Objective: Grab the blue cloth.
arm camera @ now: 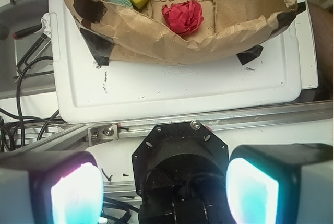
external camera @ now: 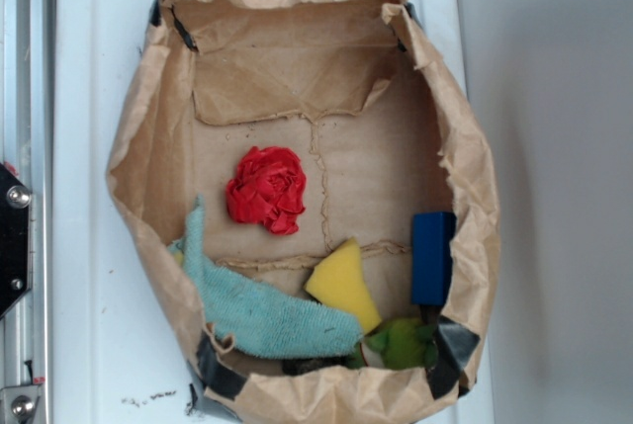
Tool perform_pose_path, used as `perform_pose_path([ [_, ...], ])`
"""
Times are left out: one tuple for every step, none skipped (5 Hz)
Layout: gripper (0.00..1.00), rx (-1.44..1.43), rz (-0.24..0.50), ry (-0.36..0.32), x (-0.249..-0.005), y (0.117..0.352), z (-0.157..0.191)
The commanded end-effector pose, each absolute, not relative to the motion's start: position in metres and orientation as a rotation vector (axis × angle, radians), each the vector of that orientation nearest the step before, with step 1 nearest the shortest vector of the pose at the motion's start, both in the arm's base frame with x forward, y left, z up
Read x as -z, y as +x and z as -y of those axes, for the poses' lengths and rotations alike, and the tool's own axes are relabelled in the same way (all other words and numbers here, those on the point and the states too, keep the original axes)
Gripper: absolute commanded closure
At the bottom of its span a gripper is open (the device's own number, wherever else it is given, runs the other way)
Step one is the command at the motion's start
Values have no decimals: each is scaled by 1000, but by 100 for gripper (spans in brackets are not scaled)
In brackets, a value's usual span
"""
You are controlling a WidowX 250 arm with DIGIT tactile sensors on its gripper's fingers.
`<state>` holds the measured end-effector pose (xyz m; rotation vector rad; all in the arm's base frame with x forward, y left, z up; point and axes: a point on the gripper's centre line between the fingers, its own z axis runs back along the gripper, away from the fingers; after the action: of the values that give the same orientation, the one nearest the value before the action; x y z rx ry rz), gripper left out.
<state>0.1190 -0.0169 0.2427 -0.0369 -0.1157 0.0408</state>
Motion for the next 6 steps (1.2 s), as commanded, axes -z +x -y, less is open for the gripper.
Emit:
perform_pose_path([
  [0,-41,116,-37,-243,119,17],
  [0,-78,123,-22,-221,162,20],
  [0,-110,144,11,-212,194,13],
  [0,-123,143,-7,-200,222,2],
  [0,-142,134,-26,-177,249,-12],
  [0,-143,114,-40,-155,268,-16],
])
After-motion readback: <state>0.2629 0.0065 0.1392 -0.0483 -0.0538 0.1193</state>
